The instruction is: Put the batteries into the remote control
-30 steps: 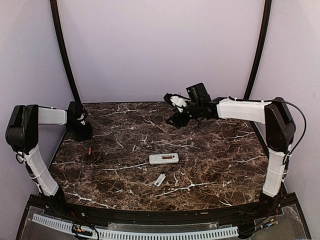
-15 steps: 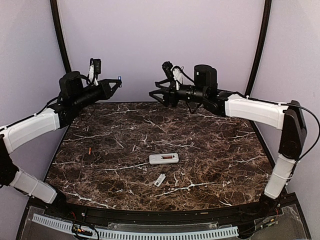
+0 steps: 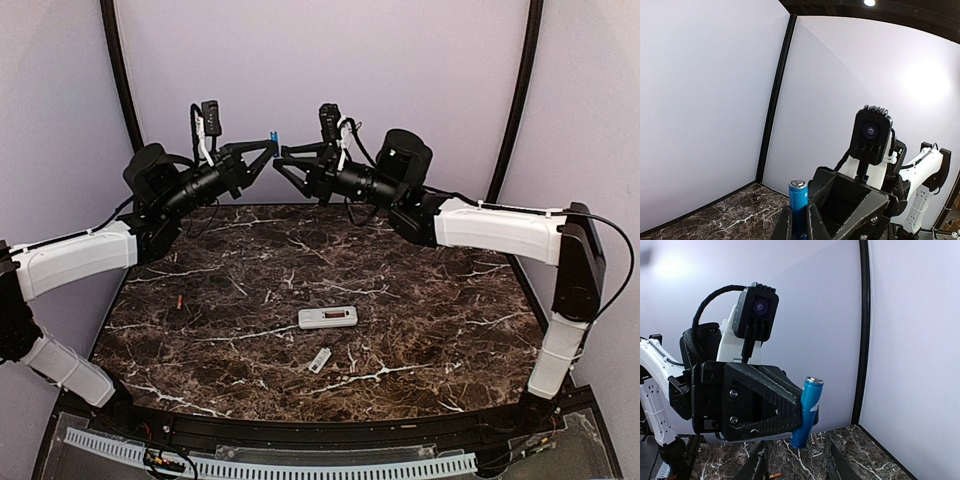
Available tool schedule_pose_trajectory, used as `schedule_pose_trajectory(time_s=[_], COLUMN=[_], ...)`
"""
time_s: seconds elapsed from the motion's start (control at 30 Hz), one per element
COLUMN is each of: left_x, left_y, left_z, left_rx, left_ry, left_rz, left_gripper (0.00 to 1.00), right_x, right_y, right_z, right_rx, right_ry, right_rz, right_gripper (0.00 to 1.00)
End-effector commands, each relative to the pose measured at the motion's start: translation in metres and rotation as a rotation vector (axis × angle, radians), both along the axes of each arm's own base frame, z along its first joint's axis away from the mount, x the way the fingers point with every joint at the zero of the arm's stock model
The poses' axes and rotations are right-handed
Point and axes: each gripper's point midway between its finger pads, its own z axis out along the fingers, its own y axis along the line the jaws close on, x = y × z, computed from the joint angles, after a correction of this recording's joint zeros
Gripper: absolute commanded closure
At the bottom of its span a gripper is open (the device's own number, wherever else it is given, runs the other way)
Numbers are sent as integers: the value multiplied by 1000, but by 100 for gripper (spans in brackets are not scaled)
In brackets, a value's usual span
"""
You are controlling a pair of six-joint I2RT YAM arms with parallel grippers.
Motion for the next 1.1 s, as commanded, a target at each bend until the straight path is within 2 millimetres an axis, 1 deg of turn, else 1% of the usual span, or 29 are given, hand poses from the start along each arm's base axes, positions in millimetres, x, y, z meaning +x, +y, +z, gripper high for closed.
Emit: schedule_pose_trajectory(time_s=[0.0, 0.1, 0.23, 0.47, 0.63, 0.73, 0.83, 0.9, 1.07], left_x=[-15, -18, -17, -10, -9, -8, -7, -7, -7], left_y=[-6, -10, -13, -16, -20, -20, -19, -20, -21], left_z=[7, 6, 0, -17, -28, -35, -41, -45, -54], left_rx=[10, 31, 63, 133, 162, 171, 180, 190, 207], left_ry=[-103, -137, -148, -137, -120, -109, -99, -93, -75], left_rz=[-33, -30, -24, 7, 0, 6, 11, 8, 3], left_gripper=[100, 100, 100, 100, 100, 100, 100, 100, 100], right_x=[7, 8, 7, 6, 6, 7, 7, 7, 5], right_y=[5, 7, 6, 8, 9, 8, 7, 6, 4], right_z=[8, 7, 11, 9, 10, 11, 11, 13, 16], right_rx=[34, 33, 39, 28, 35, 35, 33, 35, 34], right_ry=[45, 55, 37, 28, 29, 29, 24, 16, -6], right_rz=[-2, 1, 2, 9, 12, 5, -2, -6, -8], right_gripper=[66, 66, 72, 74, 79, 78, 75, 75, 85])
